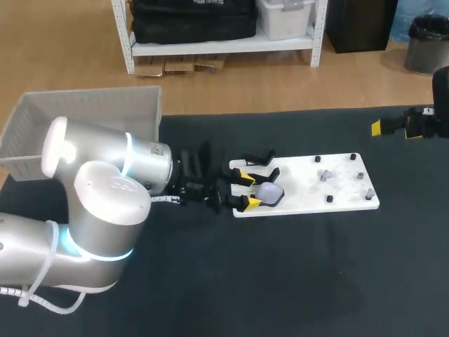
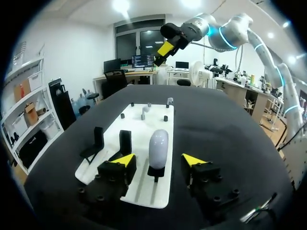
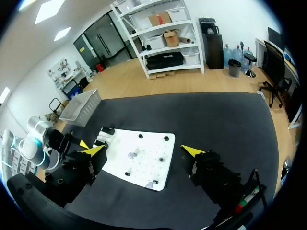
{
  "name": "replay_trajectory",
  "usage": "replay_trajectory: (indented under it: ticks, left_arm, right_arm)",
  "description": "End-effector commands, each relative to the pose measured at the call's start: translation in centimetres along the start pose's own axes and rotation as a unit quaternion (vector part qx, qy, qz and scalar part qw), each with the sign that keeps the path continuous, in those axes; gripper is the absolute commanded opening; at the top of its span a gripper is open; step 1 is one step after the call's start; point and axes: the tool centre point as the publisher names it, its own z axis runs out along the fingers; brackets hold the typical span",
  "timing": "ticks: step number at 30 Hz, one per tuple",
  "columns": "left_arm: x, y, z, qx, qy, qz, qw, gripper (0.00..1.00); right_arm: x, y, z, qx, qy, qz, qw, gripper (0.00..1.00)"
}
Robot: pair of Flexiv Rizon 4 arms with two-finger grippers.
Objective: Pick up each earbud case from the left stands, insert the matching earbuds, close the lid, and place the case in the box.
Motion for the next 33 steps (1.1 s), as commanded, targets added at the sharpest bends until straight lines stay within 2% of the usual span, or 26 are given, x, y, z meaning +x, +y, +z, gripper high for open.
replay_trajectory:
  ticks: [1, 7, 9, 13, 27, 31, 32, 33]
  left_arm:
    - [0.0, 0.5, 0.6, 0.007, -0.003, -0.003, 1.000, 0.61]
    - [-0.2, 0.5, 1.5, 0.025, -0.005, -0.004, 1.000, 0.60]
    - [-0.3, 0.4, 1.9, 0.032, -0.006, -0.004, 0.999, 0.55]
    - [-0.2, 0.3, 2.5, 0.040, -0.007, -0.006, 0.999, 0.53]
    - [0.2, 0.2, 3.6, 0.050, -0.013, -0.012, 0.999, 0.47]
    - [0.2, 0.2, 3.6, 0.051, -0.016, -0.012, 0.998, 0.31]
    - [0.2, 0.2, 3.7, 0.052, -0.016, -0.013, 0.998, 0.31]
    - [0.2, 0.2, 3.7, 0.052, -0.017, -0.013, 0.998, 0.22]
  right_arm:
    - [0.0, -0.1, 0.0, -0.002, 0.000, -0.001, 1.000, 1.00]
    - [0.0, -0.1, 0.0, -0.002, 0.000, -0.001, 1.000, 1.00]
    - [0.0, -0.1, 0.0, -0.002, 0.000, -0.001, 1.000, 1.00]
    - [0.0, -0.1, 0.0, -0.002, 0.000, -0.001, 1.000, 1.00]
    - [0.0, -0.1, 0.0, -0.002, 0.000, -0.001, 1.000, 1.00]
    - [0.0, -0.1, 0.0, -0.002, 0.000, -0.001, 1.000, 1.00]
    - [0.0, -0.1, 0.0, -0.002, 0.000, -0.001, 1.000, 1.00]
    - [0.0, -0.1, 0.0, -0.002, 0.000, -0.001, 1.000, 1.00]
